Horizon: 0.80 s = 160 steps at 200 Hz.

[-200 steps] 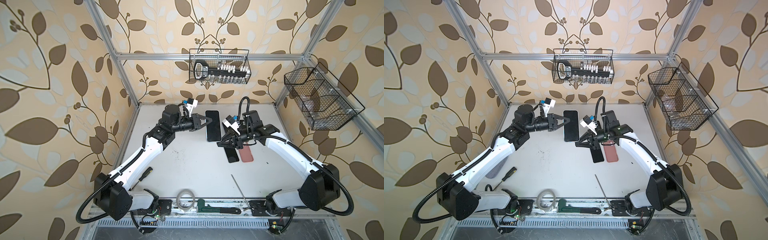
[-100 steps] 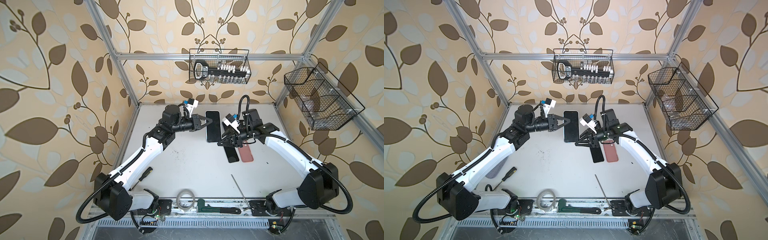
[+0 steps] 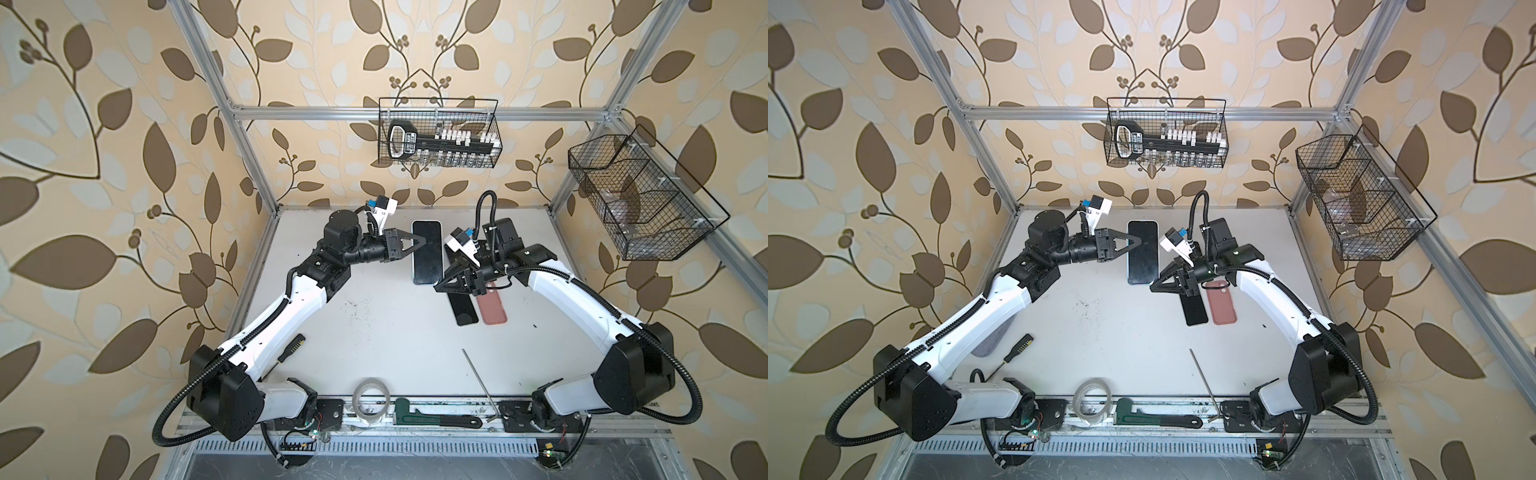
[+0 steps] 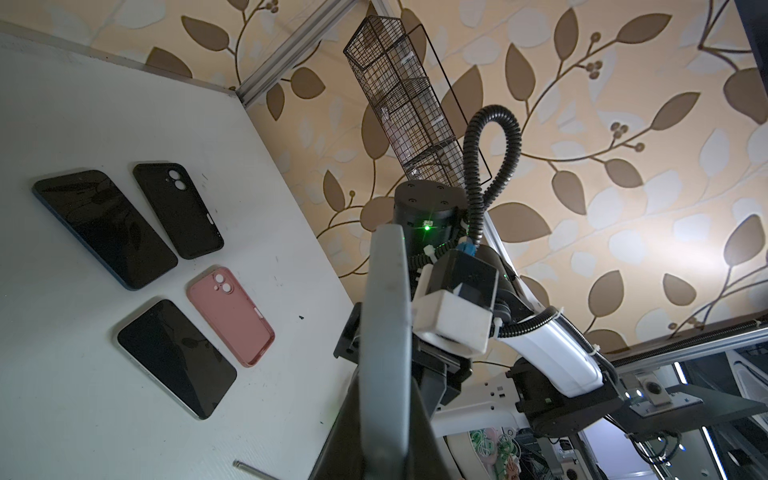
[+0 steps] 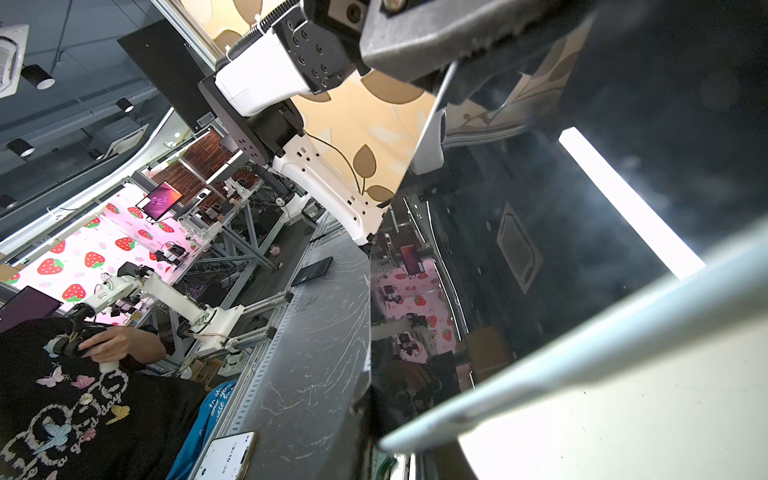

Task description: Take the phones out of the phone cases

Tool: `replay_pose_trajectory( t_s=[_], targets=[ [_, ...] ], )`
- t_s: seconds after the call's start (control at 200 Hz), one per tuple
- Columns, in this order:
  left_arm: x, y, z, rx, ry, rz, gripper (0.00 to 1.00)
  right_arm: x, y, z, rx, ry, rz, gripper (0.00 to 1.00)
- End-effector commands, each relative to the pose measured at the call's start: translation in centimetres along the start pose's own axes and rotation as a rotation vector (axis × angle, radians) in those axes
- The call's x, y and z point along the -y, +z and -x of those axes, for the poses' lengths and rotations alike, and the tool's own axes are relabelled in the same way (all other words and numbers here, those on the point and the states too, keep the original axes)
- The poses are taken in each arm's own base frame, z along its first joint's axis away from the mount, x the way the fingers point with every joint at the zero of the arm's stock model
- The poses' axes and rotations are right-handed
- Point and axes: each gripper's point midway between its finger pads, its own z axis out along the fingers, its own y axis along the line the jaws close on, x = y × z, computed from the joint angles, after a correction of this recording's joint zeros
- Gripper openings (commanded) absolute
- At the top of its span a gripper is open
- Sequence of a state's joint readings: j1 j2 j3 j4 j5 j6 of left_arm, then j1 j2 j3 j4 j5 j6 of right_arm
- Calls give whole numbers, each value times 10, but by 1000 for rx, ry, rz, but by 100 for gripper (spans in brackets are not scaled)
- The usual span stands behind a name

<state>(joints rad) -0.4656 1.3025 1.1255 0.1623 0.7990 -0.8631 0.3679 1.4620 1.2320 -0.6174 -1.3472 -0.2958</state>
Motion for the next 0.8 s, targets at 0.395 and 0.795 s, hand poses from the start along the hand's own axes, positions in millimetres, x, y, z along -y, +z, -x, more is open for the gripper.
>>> replay_pose_trajectory(
  t_s=[0.395, 0.795],
  targets=[
    [-4, -22, 23, 334, -433, -99, 0, 28, -2, 9, 59, -131, -82, 9],
    [12, -24, 19, 309, -404, -122, 0, 35, -4, 10, 80, -121, -106, 13]
  ],
)
